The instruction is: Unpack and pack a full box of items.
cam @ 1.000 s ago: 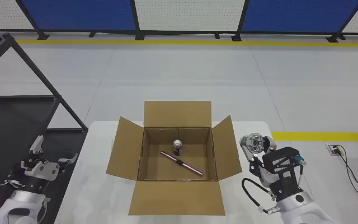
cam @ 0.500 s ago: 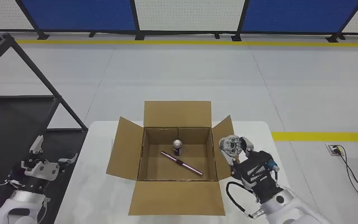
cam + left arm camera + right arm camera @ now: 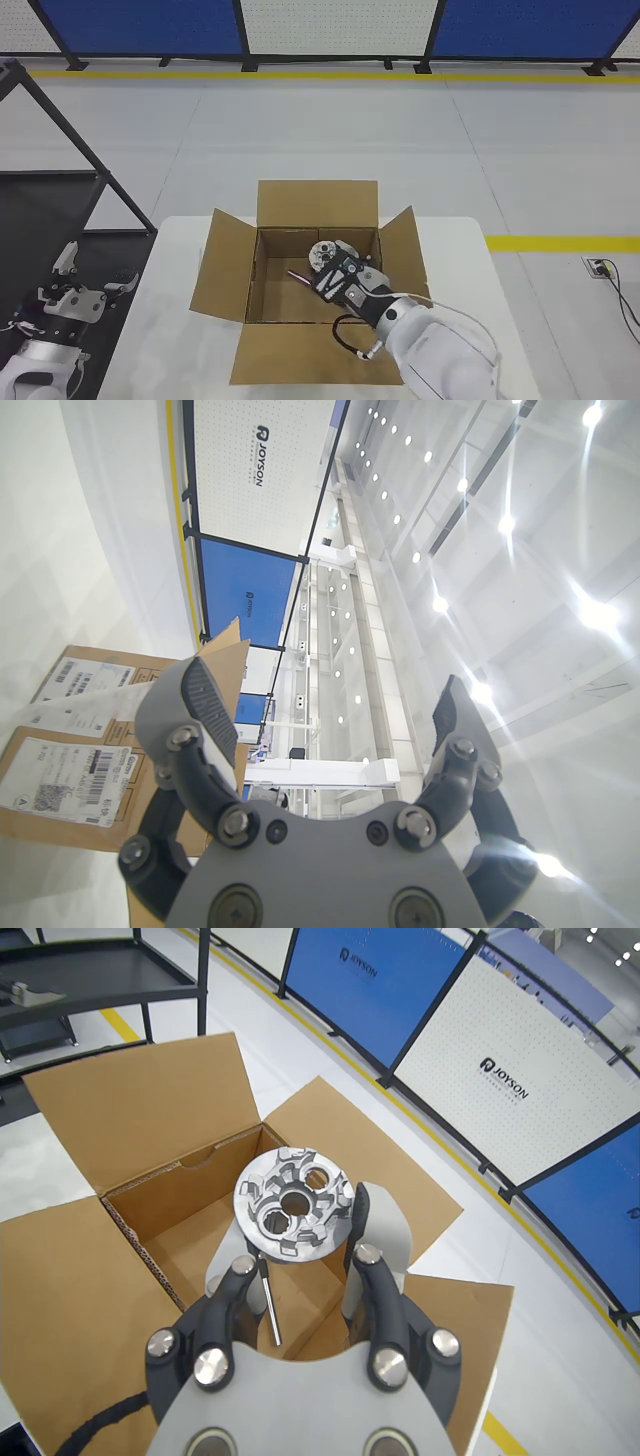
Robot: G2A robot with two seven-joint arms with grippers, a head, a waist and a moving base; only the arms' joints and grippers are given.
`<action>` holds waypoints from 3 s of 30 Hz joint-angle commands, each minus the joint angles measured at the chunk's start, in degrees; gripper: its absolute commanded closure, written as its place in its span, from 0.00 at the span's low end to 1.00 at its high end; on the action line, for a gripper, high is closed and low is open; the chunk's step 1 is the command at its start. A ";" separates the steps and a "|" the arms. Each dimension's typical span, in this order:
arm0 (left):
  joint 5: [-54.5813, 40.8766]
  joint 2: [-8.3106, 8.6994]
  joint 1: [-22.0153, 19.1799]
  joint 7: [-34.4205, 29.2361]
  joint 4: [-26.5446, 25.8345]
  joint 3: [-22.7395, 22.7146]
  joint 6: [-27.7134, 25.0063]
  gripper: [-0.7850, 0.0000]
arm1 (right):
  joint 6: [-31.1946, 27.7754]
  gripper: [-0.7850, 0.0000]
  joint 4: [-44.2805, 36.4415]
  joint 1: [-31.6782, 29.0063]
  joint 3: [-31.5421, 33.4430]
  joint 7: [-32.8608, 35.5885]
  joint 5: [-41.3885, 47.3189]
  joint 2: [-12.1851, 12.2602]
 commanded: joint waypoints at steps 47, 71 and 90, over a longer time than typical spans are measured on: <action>0.00 0.00 0.00 0.00 0.00 0.00 0.00 0.00 | 17.52 1.00 35.37 15.16 -9.80 10.36 1.61 -6.73; 0.00 0.00 0.00 0.00 0.00 0.00 0.00 0.00 | 21.23 1.00 51.16 22.07 -12.29 12.20 5.26 -12.09; 0.00 0.00 0.00 0.00 0.00 0.00 0.00 0.00 | 19.74 0.61 53.81 21.87 -11.04 9.06 3.70 -13.55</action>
